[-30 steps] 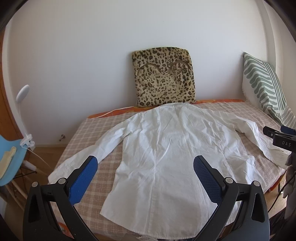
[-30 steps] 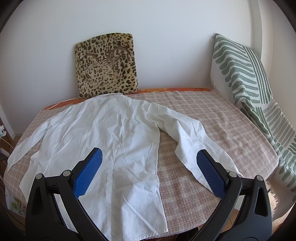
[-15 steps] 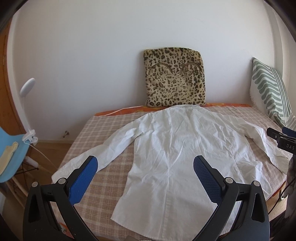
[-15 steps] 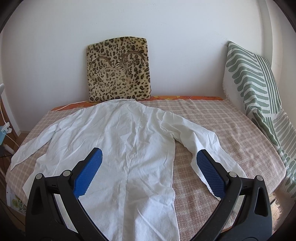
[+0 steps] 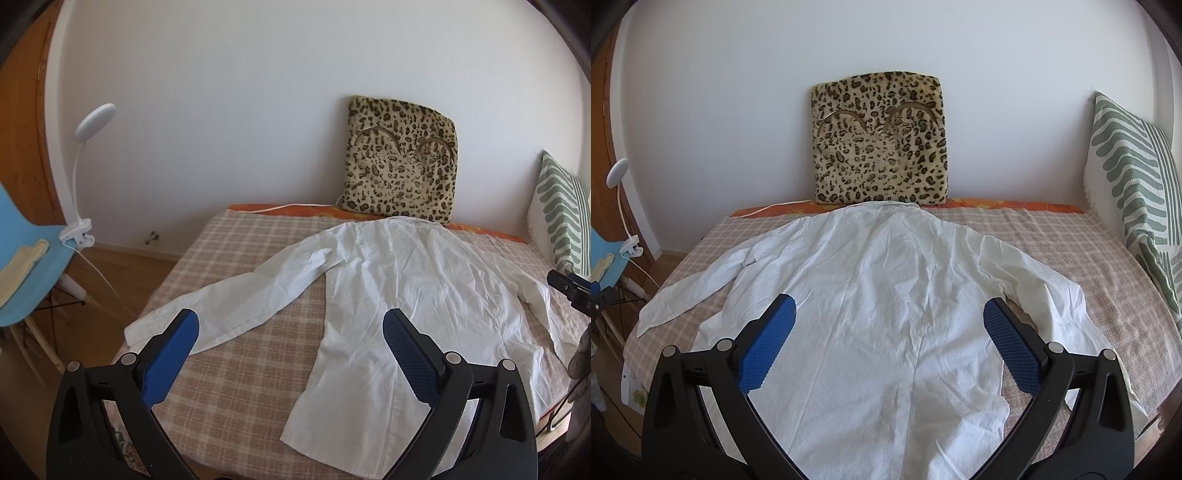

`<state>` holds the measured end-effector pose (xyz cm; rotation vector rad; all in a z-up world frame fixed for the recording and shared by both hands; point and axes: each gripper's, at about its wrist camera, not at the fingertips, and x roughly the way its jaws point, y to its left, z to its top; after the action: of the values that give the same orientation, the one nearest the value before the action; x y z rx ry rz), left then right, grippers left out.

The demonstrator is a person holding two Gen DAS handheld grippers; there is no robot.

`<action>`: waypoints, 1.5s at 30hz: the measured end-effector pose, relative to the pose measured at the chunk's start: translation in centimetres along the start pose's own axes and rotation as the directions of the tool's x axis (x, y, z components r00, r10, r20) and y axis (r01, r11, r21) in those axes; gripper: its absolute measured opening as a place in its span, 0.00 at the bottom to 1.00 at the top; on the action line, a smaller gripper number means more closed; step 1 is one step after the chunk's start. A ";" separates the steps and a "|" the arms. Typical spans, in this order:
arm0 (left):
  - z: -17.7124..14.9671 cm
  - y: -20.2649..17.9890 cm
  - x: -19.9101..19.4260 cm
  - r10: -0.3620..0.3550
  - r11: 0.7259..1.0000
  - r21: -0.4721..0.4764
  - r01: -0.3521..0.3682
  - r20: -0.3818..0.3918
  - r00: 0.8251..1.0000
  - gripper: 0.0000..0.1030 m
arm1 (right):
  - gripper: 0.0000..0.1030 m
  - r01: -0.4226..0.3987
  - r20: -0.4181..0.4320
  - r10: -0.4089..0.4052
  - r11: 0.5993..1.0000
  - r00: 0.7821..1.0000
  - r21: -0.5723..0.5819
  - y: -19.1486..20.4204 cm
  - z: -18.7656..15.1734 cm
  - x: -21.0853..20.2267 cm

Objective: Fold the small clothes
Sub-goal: 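Move the left tool to the white shirt's sleeve cuff and grasp it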

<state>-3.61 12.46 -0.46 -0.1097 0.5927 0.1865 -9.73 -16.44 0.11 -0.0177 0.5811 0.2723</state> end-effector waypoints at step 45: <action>-4.6 26.7 17.4 -0.133 0.837 -0.538 -0.102 -0.380 0.915 0.51 | 0.72 -0.322 -0.450 0.264 0.945 0.853 -0.055 23.1 8.7 24.5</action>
<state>2.51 40.36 -15.39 -0.7317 0.9424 0.3202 8.61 12.73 -4.58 -0.1184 1.0187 0.6157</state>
